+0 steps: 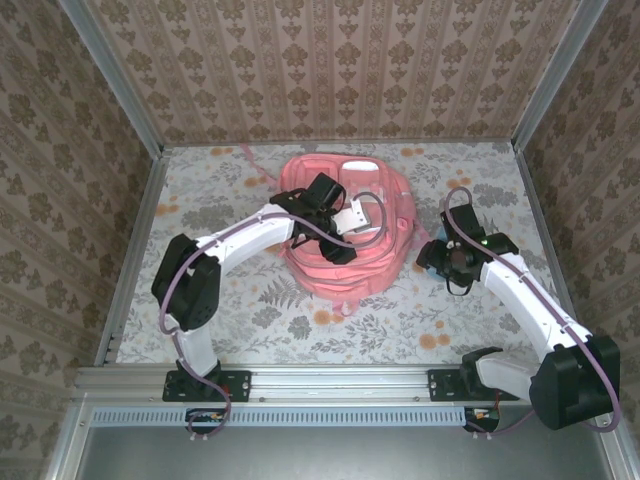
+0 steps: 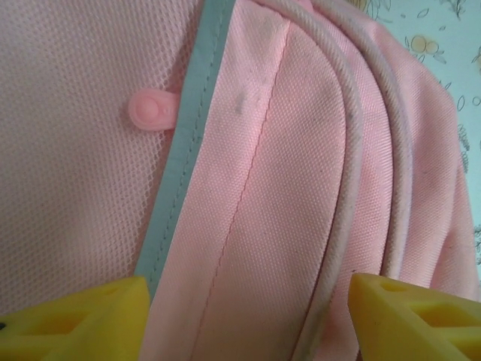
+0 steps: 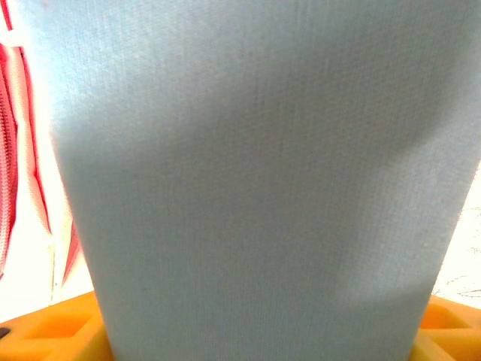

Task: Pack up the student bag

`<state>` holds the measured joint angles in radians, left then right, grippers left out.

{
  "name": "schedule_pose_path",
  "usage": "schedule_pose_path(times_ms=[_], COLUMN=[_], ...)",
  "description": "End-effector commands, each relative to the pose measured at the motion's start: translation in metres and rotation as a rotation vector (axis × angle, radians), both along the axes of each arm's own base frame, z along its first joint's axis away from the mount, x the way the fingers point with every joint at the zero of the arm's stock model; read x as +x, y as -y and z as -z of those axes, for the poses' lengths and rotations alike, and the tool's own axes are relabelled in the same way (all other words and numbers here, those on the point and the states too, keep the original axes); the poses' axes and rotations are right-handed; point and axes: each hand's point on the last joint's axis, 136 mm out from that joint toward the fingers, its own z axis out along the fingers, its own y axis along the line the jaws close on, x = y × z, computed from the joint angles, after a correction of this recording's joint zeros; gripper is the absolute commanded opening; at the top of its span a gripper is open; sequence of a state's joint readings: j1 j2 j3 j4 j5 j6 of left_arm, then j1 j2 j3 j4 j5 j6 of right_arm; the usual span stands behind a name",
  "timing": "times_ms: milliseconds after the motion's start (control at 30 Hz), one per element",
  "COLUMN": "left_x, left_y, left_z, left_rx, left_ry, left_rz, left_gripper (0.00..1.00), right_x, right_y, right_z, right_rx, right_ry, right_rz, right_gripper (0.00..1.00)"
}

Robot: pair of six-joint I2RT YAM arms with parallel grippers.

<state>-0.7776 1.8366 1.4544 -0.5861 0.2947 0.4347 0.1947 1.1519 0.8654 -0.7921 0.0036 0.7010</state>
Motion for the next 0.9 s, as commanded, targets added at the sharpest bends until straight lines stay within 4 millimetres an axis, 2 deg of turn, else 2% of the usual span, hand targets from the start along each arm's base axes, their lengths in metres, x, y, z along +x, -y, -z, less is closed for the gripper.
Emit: schedule_pose_path(times_ms=[0,133,267,400,533,667,767,867], left_x=[-0.001,0.001,0.013,0.022,0.028,0.037,0.048,0.062], left_y=[0.000,0.001,0.002,0.009,0.014,0.015,0.011,0.004], left_z=[-0.002,0.002,0.006,-0.005,-0.033,-0.073,-0.107,-0.142], left_rx=[0.017,0.046,0.068,0.053,-0.018,-0.101,-0.178,-0.251], left_ry=[-0.013,-0.024,0.000,0.081,0.170,0.282,0.375,0.460], left_rz=[0.064,0.085,0.056,0.032,0.020,-0.031,-0.118,-0.236], left_gripper=[0.71,0.67,0.48,0.30,0.16,0.02,0.00,0.00], right_x=[0.009,0.008,0.009,0.007,0.006,0.002,-0.003,-0.006], right_y=[-0.004,-0.004,-0.005,-0.004,-0.007,-0.011,-0.017,-0.032], right_z=[-0.012,-0.012,-0.014,-0.018,-0.024,-0.033,-0.039,-0.046], right_rx=[0.021,0.027,0.035,0.034,0.042,0.031,0.039,0.074], right_ry=[0.037,0.034,0.045,0.051,0.064,0.069,0.069,0.086], right_rz=[-0.030,-0.031,-0.035,-0.039,-0.064,-0.147,-0.211,-0.282], right_gripper=[0.66,0.66,0.66,0.66,0.66,0.66,0.66,0.65])
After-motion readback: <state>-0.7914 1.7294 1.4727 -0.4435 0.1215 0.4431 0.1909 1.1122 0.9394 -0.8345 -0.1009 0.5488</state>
